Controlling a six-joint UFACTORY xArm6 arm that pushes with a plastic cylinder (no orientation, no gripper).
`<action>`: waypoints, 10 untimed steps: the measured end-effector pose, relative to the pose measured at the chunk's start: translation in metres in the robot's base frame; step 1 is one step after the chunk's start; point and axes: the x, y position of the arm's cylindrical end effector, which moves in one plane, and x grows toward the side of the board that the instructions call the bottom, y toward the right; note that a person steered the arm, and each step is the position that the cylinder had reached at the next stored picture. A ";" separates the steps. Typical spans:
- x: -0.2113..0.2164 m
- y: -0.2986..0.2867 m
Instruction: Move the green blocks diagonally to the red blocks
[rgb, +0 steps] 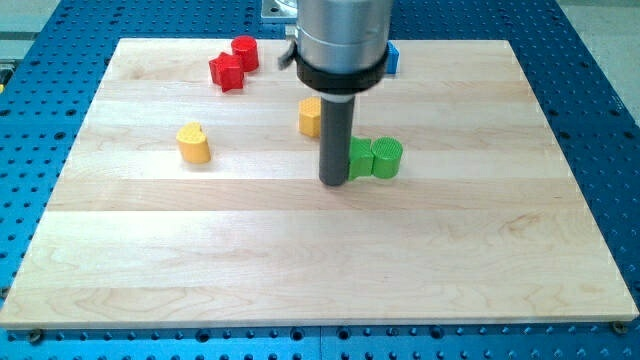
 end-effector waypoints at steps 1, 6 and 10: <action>-0.029 0.001; -0.104 0.098; -0.062 -0.117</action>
